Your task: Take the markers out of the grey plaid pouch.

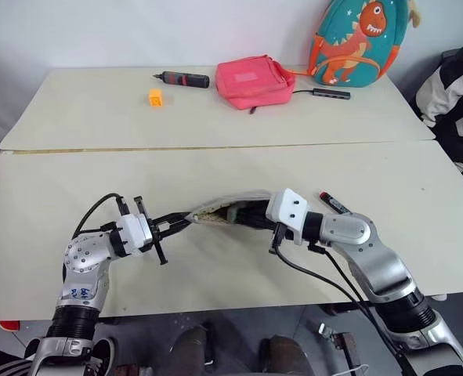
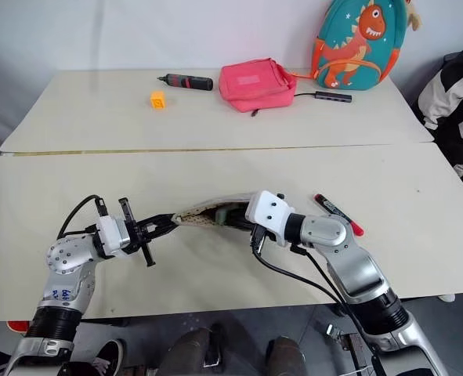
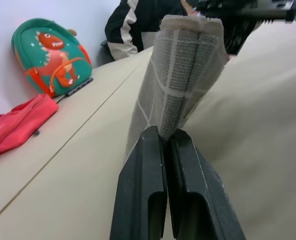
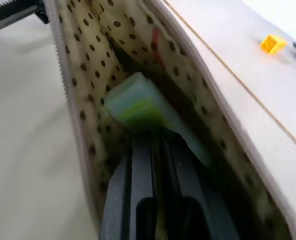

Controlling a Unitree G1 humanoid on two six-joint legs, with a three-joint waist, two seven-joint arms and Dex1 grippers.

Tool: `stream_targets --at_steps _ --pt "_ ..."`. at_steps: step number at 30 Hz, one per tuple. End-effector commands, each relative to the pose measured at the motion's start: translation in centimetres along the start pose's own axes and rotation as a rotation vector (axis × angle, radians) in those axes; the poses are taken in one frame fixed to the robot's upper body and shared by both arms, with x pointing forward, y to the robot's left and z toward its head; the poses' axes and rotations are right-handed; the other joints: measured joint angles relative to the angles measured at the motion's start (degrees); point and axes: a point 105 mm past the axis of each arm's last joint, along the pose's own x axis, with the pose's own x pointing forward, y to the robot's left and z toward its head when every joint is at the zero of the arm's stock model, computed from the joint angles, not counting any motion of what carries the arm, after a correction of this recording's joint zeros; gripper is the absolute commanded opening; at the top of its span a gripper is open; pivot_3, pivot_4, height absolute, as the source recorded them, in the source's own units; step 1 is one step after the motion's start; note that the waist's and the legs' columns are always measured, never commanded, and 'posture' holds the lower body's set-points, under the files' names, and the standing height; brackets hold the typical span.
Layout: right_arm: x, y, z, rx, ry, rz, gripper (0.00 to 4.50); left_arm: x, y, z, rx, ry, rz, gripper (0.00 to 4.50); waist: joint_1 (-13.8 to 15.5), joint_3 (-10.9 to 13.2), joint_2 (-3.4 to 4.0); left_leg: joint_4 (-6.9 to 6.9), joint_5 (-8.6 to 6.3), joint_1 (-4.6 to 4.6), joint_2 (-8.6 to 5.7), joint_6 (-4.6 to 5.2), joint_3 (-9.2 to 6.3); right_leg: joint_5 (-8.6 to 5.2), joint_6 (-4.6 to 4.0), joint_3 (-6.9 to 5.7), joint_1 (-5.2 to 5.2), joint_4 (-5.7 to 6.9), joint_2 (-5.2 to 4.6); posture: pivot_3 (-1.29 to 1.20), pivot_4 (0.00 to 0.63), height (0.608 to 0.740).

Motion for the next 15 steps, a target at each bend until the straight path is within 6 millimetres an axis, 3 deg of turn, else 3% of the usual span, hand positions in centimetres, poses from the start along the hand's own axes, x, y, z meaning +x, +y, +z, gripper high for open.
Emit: stream_targets --at_steps 1,4,13,15 --pt "0.5 0.1 1.3 -0.096 -0.043 0.010 0.44 0.3 0.2 1.1 0.018 -0.050 0.003 0.00 0.0 0.0 0.00 0.01 0.00 0.00 0.00 0.00 0.00 0.00 0.00 0.00 0.00 0.00 0.00 0.00 0.150 0.740" --pt "0.5 0.3 1.1 -0.114 -0.034 0.036 1.18 0.3 0.2 1.2 0.014 -0.051 0.004 0.00 0.1 0.0 0.00 0.01 0.00 0.01 0.00 0.00 -0.01 0.00 0.00 0.02 0.01 0.01 0.00 0.00 0.150 0.740" --pt "1.8 1.0 1.2 -0.178 -0.034 0.047 4.27 0.7 -0.1 1.3 -0.012 -0.071 -0.011 0.00 -0.1 0.0 0.00 0.01 0.00 0.02 0.00 0.00 -0.01 0.00 0.00 0.02 0.00 0.05 0.01 0.00 0.150 0.740" --pt "2.6 0.8 1.2 -0.221 -0.021 0.014 4.45 0.9 -0.3 1.5 -0.026 -0.083 -0.025 0.00 -0.1 0.0 0.00 0.01 0.01 0.02 0.00 0.00 -0.01 0.00 0.00 0.02 -0.01 0.07 0.01 0.00 0.150 0.740"
